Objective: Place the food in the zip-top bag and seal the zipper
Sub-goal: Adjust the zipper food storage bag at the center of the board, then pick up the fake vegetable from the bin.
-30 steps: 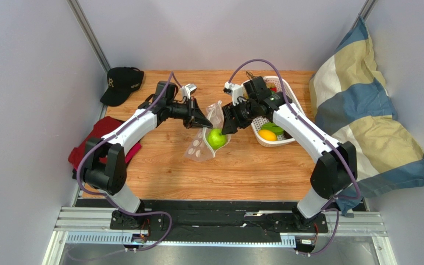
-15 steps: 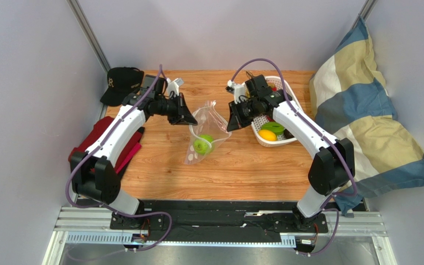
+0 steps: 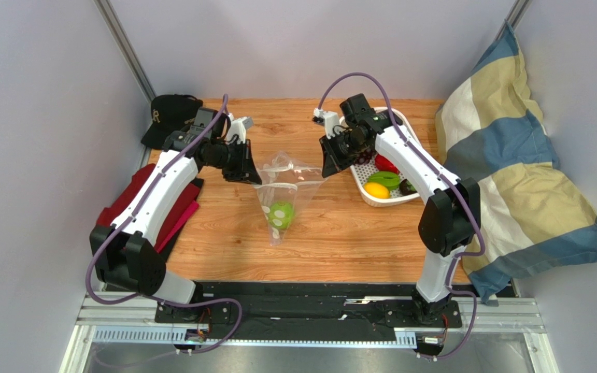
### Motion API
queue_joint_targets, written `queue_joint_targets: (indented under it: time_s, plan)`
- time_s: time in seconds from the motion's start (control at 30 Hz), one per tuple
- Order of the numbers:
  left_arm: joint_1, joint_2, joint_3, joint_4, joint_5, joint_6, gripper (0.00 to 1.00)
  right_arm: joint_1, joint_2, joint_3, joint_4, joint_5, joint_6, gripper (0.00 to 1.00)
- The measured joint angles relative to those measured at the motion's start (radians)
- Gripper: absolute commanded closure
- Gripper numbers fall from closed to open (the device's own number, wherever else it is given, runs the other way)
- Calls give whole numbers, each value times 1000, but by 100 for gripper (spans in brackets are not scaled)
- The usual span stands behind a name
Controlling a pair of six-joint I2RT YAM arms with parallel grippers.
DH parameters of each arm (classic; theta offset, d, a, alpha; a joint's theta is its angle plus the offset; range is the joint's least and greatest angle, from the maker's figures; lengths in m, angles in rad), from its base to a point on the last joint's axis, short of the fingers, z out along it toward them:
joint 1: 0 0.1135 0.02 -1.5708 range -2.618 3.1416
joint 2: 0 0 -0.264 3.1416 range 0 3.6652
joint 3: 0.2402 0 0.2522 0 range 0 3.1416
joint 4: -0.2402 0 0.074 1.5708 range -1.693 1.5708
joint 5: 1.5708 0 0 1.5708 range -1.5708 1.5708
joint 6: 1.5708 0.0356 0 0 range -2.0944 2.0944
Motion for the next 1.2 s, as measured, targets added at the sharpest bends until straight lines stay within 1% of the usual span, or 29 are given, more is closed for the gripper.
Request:
queue_joint_targets:
  time_s: [0.03,0.1,0.13,0.17,0.23,0.27,0.4,0.43,0.6,0.77,0.93,1.07,1.2]
  plan:
    - [-1,-11,-5,8,10,0,100,-3,2,6,-13,-13,-6,86]
    - [-2,-26,-8,13,28,-3,100,-5,2,17,-34,-40,-17,67]
    - [-1,-26,-8,16,38,-6,100,-4,1,17,-38,-48,-27,50]
    - [1,-21,-8,18,47,-10,100,-5,1,17,-43,-52,-30,44]
    - [5,10,-7,23,67,-25,100,-6,1,17,-57,-53,-47,36]
    - [5,27,-6,27,74,-34,100,-10,1,18,-63,-53,-58,33]
    - [8,92,-6,58,91,-66,100,-48,0,40,-92,-55,-84,27]
    - [9,100,-7,65,94,-73,100,-67,0,48,-95,-54,-87,23]
    - [9,105,-7,92,107,-100,100,-200,-1,95,-81,-13,-91,23]
    - [9,110,-7,113,112,-113,100,-302,1,122,-2,116,-130,26]
    - [9,128,-7,117,114,-116,100,-329,37,153,41,225,-237,25]
    - [9,130,-7,119,114,-118,100,-330,57,101,53,288,-351,22]
    - [9,131,-7,127,118,-122,100,-331,93,44,70,340,-426,19]
